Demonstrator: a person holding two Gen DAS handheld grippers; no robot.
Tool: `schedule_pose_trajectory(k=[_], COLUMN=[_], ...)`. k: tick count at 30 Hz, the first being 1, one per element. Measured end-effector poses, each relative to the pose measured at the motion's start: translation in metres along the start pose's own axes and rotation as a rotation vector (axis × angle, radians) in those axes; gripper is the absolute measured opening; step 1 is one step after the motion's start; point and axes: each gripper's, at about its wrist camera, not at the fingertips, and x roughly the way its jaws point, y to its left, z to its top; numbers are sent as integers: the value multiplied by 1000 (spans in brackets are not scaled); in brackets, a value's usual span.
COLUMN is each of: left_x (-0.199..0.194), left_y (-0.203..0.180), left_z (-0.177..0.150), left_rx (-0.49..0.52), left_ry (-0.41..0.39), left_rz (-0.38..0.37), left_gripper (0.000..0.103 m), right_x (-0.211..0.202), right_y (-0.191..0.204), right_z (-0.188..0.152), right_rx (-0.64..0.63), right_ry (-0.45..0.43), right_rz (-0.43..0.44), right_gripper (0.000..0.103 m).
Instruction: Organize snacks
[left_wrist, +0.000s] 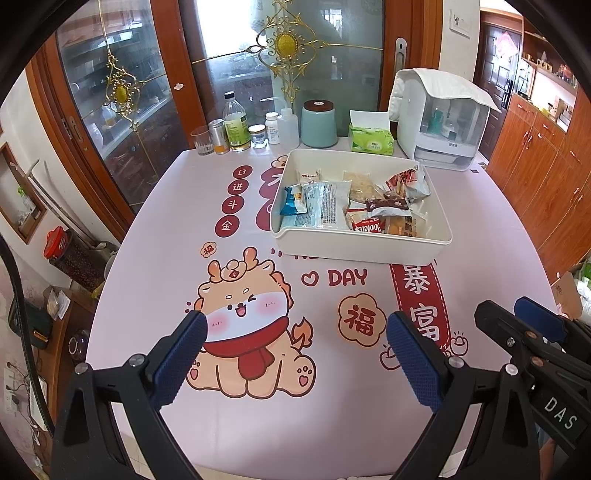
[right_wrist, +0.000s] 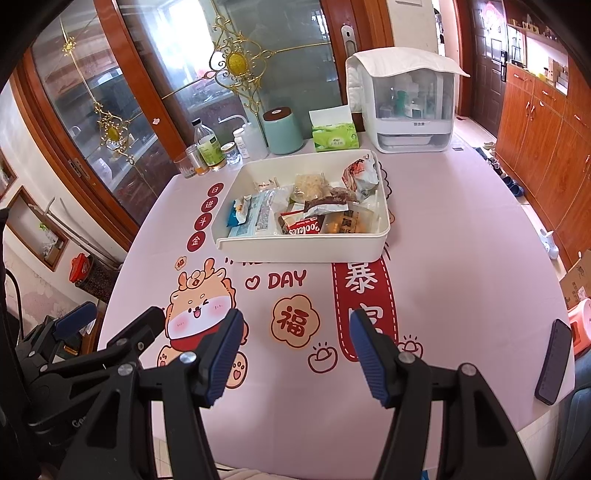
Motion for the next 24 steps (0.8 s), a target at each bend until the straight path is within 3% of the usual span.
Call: schedule_pose_trajectory(k=[24], left_x=[6], left_y=[3], left_z=[-4], left_rx=[15], left_ry=[13], left_rz=[-9], left_gripper=[97], right_x=[2], right_y=[-4], right_z=[-9], right_rx=[11], right_ry=[10], right_rz=[-10], right_gripper=[61])
